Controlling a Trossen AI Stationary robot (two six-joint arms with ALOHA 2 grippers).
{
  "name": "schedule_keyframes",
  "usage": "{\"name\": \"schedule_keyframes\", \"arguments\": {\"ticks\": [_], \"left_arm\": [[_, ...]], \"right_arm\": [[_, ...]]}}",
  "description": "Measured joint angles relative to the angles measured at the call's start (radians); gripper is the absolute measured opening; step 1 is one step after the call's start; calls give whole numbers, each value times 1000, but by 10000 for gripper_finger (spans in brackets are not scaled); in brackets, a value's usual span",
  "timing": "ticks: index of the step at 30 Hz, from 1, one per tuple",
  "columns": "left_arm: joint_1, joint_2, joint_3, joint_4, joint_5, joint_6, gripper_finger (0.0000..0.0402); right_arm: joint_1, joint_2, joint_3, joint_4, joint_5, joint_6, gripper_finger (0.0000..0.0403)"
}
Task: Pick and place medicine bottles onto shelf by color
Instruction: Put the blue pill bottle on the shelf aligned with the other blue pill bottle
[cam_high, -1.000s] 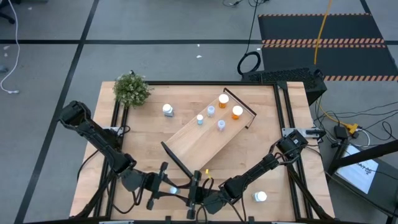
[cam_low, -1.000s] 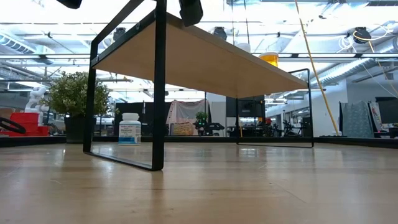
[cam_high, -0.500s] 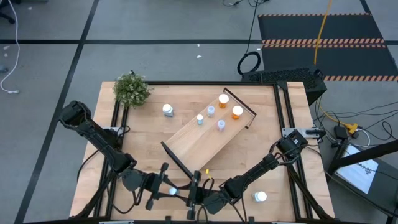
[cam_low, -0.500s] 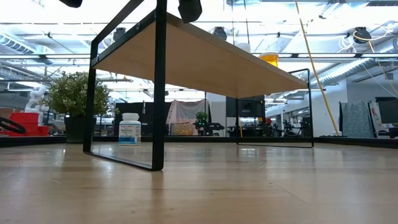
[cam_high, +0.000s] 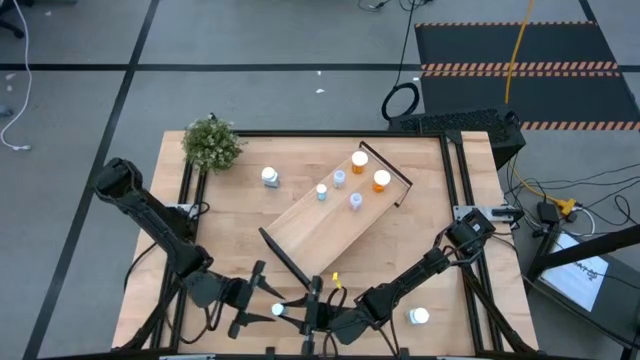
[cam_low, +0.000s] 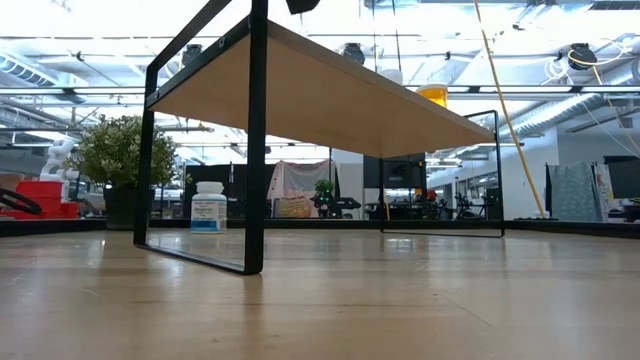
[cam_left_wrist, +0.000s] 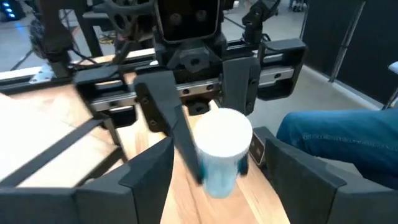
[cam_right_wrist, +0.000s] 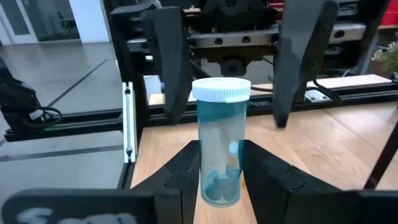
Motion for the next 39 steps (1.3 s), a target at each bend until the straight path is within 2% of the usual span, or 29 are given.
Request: {"name": "schedule_keyframes", "arguments": {"ticks": [6,10,16,23,26,33,39], "left_arm": [[-54,-97,0,-118,-114,-3,257],[-67,-165,0,-166,-173,-1,257],[-52,-277,0,-216,-214,62,257],[-15,-417,0,-259,-236,124,257],[7,-468,0,-263,-237,139,257],[68,-526,0,-277,-236,205,257],[118,-533,0,-339,-236,184,257]], "right_arm": [[10,-2,0,91,0,-67,107],[14,-40,0,79,-1,-111,107],[14,-170,0,-125,9,-146,107],[15,-332,0,-414,186,-186,107],[18,-384,-31,-458,228,-188,107],[9,-509,-275,-364,285,-126,107],[-43,-599,-554,-11,290,-114,107]]}}
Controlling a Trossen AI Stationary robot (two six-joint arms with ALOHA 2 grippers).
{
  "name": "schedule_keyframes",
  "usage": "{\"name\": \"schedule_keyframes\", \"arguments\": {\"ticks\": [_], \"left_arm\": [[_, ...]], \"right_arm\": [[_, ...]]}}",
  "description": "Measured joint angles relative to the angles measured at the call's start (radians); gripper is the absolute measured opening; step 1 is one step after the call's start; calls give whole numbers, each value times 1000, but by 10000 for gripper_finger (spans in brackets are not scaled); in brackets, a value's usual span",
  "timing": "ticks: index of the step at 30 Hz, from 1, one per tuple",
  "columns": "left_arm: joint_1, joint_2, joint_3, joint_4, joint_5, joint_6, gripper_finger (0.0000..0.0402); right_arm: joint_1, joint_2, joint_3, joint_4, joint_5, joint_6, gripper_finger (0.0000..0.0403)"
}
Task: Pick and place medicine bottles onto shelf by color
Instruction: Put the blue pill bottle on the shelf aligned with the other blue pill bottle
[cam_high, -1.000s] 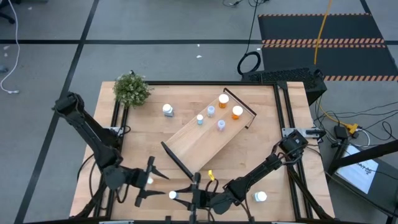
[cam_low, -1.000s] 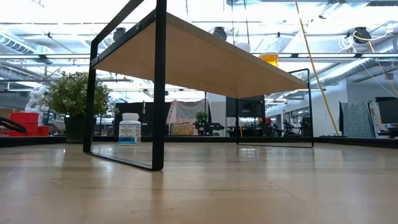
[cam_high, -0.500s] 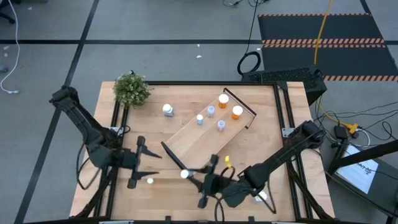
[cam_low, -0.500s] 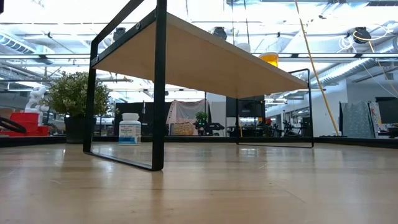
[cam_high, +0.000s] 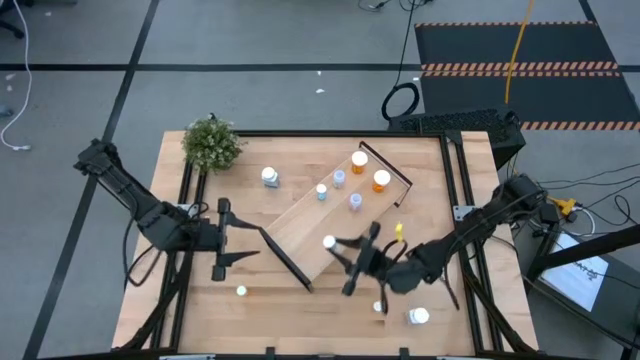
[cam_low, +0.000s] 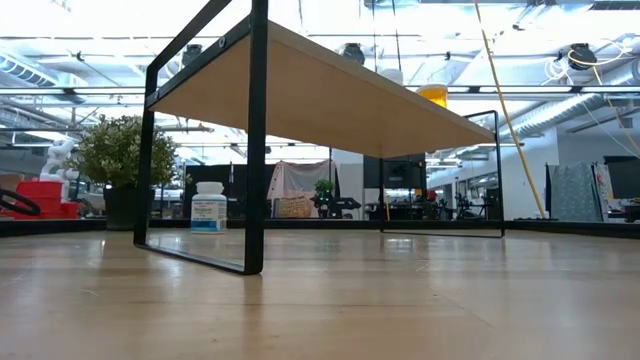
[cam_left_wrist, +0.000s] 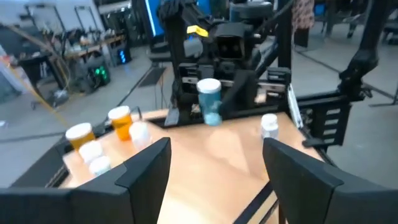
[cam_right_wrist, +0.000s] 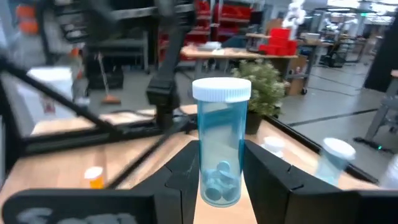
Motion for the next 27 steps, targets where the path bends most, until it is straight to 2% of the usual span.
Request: {"name": "schedule_keyframes", "arguments": {"ticks": [4,7,18,27], "left_arm": [[11,0,0,-88,1,-82,257],[1,1,0,-165,2,-148,257],[-3,12,0,-197,4,-189,257],[-2,12,0,-198,10,-198,257]], "right_arm": [[-30,-25,-153,209,0,0,107],[-43,-28,-220,292,-1,0,107],[-101,-27,-273,284,-2,34,107],[-130,24,-273,283,-3,64,107]]}}
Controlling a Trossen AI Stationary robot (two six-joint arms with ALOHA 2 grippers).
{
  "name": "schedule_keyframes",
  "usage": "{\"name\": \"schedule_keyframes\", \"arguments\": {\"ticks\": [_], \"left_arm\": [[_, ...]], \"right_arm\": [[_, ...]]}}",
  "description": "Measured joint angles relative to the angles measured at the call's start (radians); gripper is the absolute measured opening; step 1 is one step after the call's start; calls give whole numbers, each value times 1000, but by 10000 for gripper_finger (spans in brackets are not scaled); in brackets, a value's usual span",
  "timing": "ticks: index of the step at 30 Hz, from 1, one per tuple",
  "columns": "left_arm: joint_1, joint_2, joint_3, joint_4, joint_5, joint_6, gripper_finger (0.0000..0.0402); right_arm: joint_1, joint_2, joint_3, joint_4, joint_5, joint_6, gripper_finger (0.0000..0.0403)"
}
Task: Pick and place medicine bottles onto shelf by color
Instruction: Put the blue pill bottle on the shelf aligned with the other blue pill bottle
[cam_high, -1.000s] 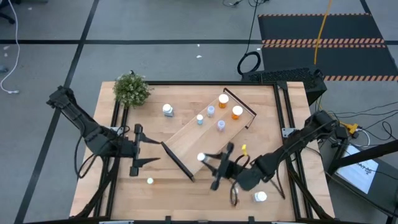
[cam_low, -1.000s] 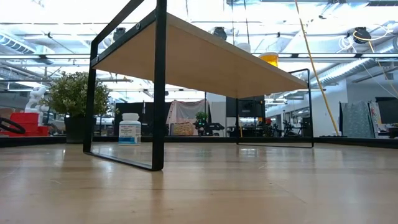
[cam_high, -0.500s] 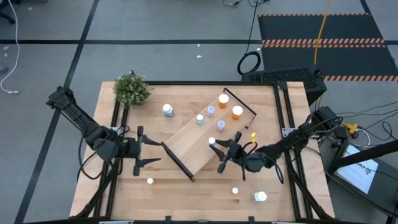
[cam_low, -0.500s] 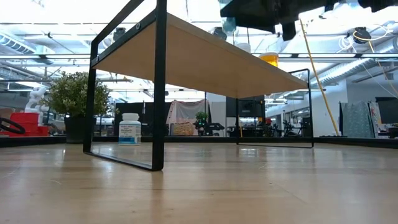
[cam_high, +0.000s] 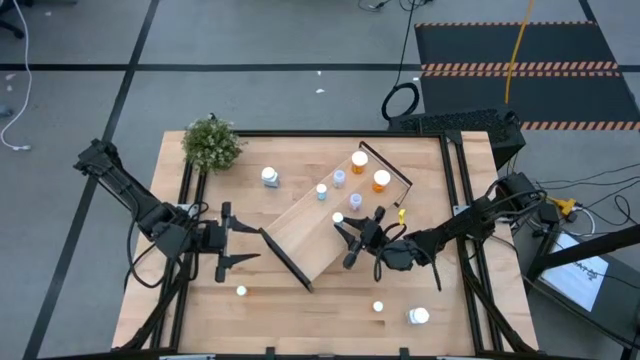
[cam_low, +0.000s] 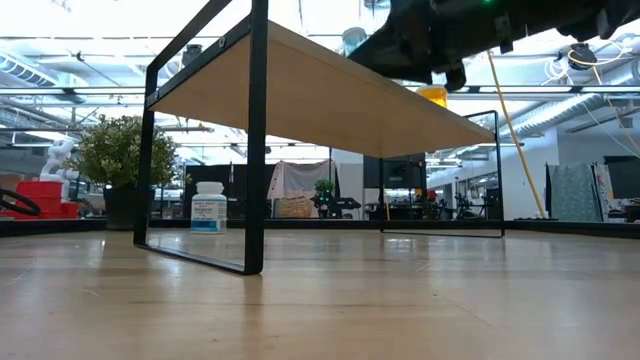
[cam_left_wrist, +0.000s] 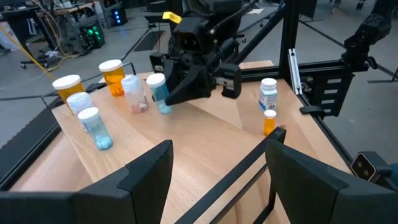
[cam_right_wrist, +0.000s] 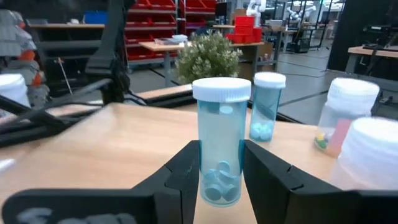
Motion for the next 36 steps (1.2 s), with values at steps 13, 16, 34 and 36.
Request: {"name": "schedule_keyframes", "arguments": {"ticks": [13,16,34,36], "left_arm": [[-6,0,-1,-3,2,0,257],[-6,0,-1,-3,2,0,257],[-6,0,-1,-4,26,0,257],[-6,0,-1,-4,27,0,257]], "right_arm": [[-26,8,0,-59,-3,64,107],[-29,8,0,-72,-3,82,107],[-28,8,0,-96,-4,101,117],[-28,8,0,-97,-4,104,125]]}}
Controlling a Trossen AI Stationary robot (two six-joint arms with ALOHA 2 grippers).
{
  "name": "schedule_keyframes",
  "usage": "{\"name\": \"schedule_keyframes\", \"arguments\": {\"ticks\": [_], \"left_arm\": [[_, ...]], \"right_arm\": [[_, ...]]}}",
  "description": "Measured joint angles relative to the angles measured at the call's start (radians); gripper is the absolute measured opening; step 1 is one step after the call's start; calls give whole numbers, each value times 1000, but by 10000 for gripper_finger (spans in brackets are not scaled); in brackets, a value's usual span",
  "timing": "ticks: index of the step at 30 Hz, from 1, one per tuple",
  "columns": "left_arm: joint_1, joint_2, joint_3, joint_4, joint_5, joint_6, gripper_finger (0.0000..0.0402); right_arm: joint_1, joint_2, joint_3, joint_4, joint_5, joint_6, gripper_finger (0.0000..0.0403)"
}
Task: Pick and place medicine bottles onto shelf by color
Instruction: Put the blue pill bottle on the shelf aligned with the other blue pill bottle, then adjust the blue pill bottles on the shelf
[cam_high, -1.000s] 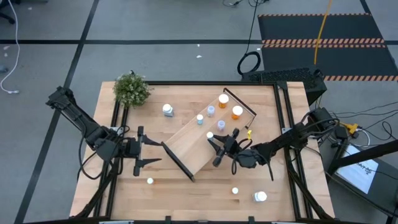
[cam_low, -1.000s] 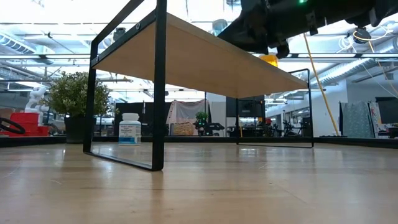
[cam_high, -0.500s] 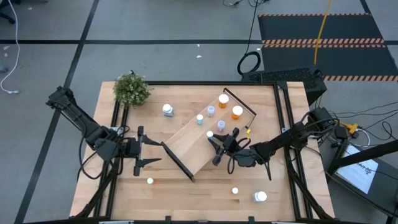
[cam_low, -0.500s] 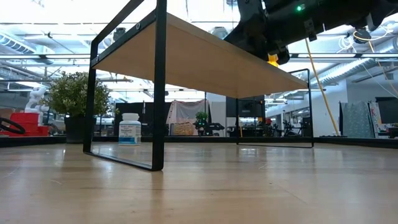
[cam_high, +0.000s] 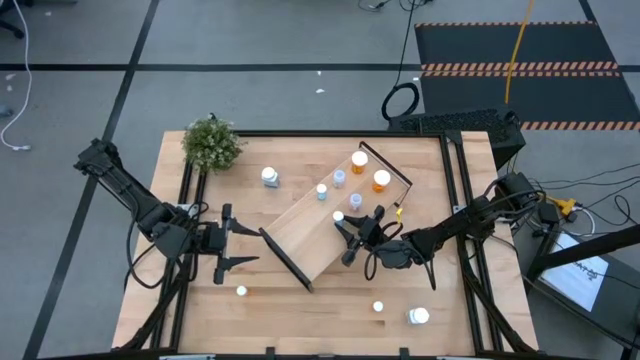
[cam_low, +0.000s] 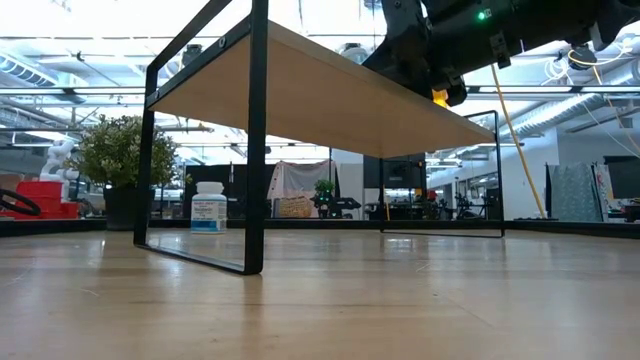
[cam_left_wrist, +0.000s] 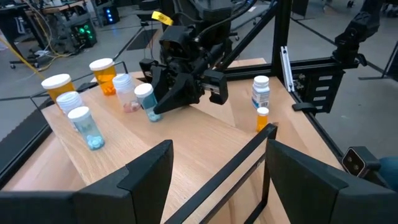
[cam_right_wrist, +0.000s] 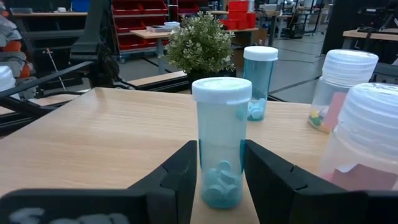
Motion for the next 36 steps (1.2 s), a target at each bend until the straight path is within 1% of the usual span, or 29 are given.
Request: {"name": "schedule_keyframes", "arguments": {"ticks": [9,11,20,24,30,36], "left_arm": [[0,0,0,-2,4,0,257],[0,0,0,-1,21,0,257],[0,34,0,-2,27,2,257],[0,57,0,0,28,17,257],[24,66,0,1,28,32,257],[80,66,0,3,28,87,257]], "right_arm": [[2,0,0,2,1,-2,150],[3,-4,0,6,1,-3,152],[14,-48,0,1,3,-5,153],[35,-86,0,-29,2,-8,153],[78,-205,0,-122,0,-60,153],[138,-321,0,-340,1,0,153]]}}
